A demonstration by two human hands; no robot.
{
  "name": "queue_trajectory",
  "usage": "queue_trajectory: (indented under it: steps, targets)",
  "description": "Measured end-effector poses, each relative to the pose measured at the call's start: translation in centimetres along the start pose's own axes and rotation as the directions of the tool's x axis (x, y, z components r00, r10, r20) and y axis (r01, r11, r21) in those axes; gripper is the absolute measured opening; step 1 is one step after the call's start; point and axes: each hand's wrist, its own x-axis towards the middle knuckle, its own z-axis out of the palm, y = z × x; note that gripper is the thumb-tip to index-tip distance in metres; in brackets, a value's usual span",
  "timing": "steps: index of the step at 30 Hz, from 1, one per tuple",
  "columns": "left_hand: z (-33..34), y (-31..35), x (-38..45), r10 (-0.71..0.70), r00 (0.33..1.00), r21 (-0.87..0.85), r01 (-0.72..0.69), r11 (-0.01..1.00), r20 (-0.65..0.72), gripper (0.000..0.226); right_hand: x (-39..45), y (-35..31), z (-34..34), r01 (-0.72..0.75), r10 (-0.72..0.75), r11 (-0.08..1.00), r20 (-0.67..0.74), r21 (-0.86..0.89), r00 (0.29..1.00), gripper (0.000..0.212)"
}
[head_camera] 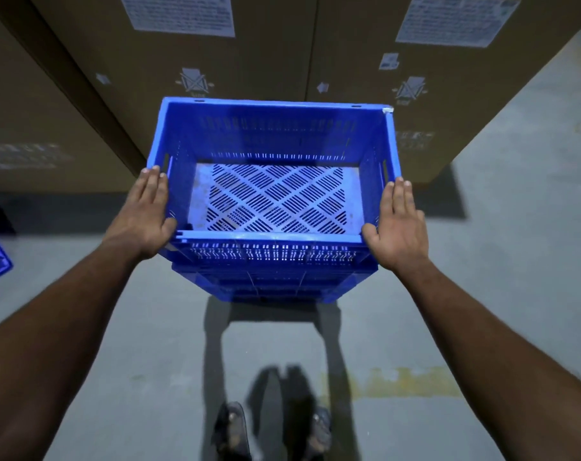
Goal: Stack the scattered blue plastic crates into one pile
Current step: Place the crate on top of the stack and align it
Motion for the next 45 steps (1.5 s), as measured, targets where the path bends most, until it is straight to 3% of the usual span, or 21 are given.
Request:
queue_trajectory:
  steps: [8, 22, 29, 35, 40, 45]
  targets:
    - [0.1, 0.2, -1.2, -0.028, 0.999, 0.010, 0.028, 1.000, 0.033, 0.091, 1.7, 0.3, -0.6, 0.046, -0.045, 0.999, 0.027, -0.013, 0.999, 0.095]
    - [-0.5, 0.5, -0.4, 0.000, 1.000, 0.000, 0.000, 1.000, 0.029, 0.089, -1.0, 0.0, -0.3, -0.030, 0.032, 0.999, 0.048, -0.027, 0.998, 0.086]
    - [0.1, 0.8, -2.6, -0.042, 0.999, -0.027, 0.042, 0.999, 0.020, 0.086, 1.6, -0.3, -0.9, 0.014, -0.013, 0.999, 0.042, -0.036, 0.999, 0.088]
    - [-0.8, 0.4, -0.5, 0.007, 0.998, -0.005, -0.007, 1.000, 0.058, 0.088, -1.2, -0.3, -0.4, -0.052, 0.053, 0.999, 0.046, -0.016, 0.998, 0.087]
    - [0.5, 0.8, -2.6, -0.044, 0.998, -0.023, 0.045, 0.999, 0.039, 0.085, 1.5, 0.0, -0.9, 0.018, -0.017, 0.999, 0.049, -0.032, 0.999, 0.088]
    - [-0.3, 0.5, -1.2, -0.021, 0.999, 0.001, 0.021, 1.000, 0.050, 0.083, -0.5, -0.2, -0.6, -0.031, 0.032, 0.999, 0.047, -0.027, 0.998, 0.087]
